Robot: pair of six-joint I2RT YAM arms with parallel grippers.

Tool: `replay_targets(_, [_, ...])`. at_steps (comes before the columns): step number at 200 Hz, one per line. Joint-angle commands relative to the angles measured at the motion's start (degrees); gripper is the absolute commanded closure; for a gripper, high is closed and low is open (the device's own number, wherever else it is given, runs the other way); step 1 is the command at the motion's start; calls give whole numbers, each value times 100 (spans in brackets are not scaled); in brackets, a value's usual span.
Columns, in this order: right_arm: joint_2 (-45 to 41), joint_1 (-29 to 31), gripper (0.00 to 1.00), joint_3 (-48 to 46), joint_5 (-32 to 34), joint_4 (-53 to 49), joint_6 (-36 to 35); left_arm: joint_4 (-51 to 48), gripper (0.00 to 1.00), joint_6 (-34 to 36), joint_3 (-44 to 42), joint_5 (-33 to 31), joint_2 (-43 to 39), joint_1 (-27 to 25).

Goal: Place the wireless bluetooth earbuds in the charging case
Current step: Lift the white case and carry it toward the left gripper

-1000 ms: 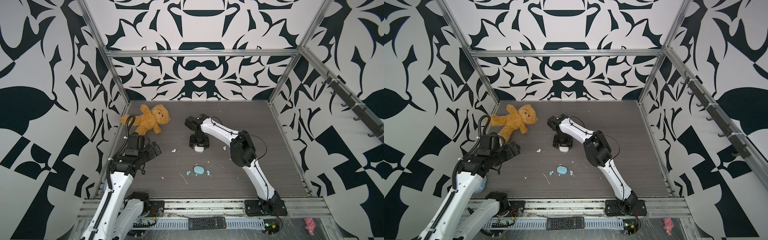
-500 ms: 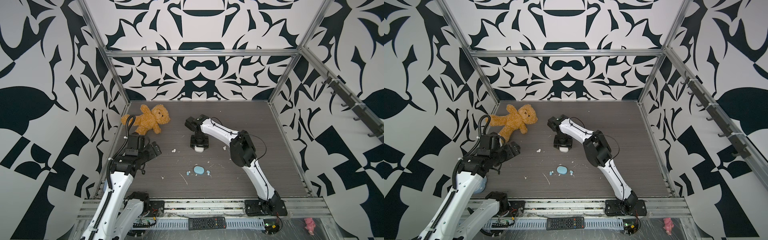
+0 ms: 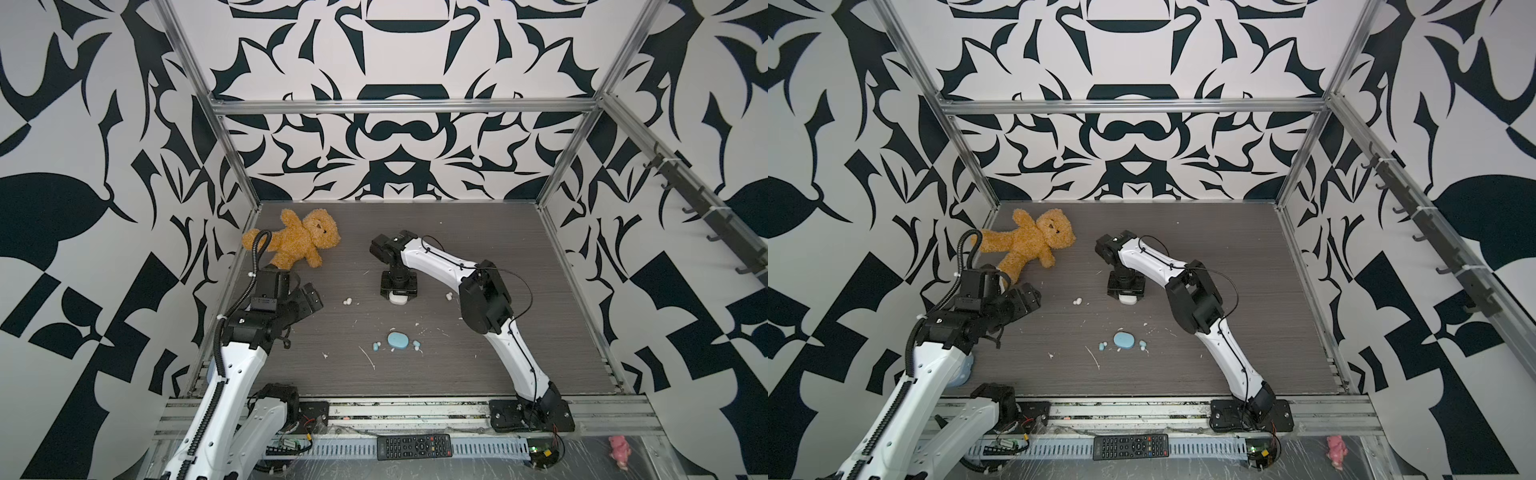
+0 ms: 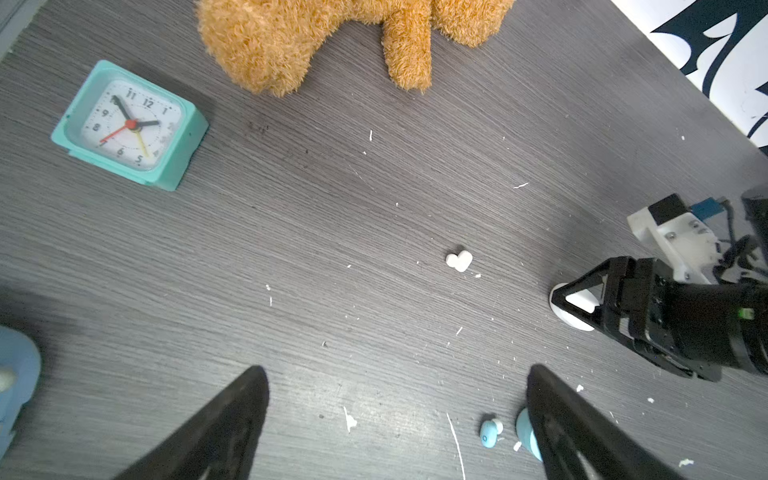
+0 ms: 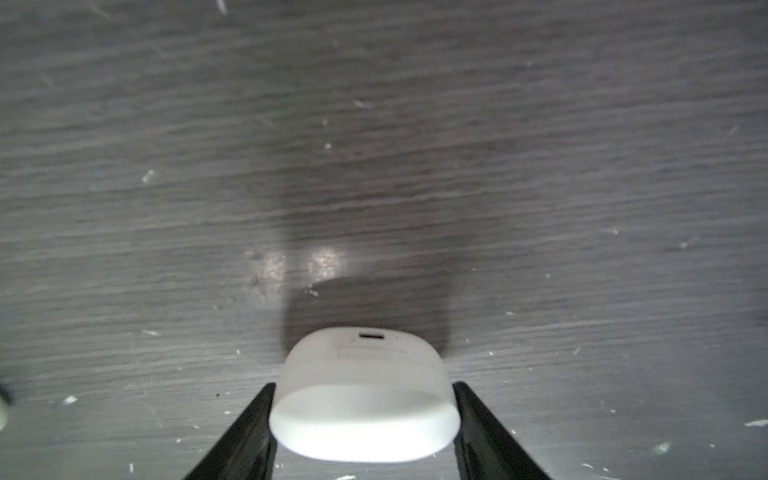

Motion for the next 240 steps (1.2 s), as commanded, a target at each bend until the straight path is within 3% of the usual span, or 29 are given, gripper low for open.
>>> replay_targets(1, [-46,0,33,-71,102,-63,40,-218,1,-100,123,41,17,-12])
replay_targets(64, [-108,-4,39,-133,140,-19,33,-217,1,-100,122,17,39,-21])
replay_targets(98, [-172,-10,49,-150,216,-24,28,-214,1,-100,130,15,57,-21])
replay_targets(118, [-220,-2,69,-173,230,-2,-20,-216,1,-85,128,19,66,-22])
replay_targets(124, [-244,-2,82,-187,226,14,-40,-214,1,-68,131,31,66,-21])
replay_targets(129, [-273,-2,100,-207,230,32,-64,-213,1,-44,132,67,66,-21])
replay_targets(183, [-1025,-11,100,-421,394,276,-450,578,1,534,-241,820,-579,-114])
replay_targets(213, [-1751,-76,100,-906,197,836,-892,1031,1,927,-489,592,-1117,-412])
replay_targets(240, [-2321,-205,100,-1375,-332,1311,-1300,1364,1,1711,-565,469,-1444,-700])
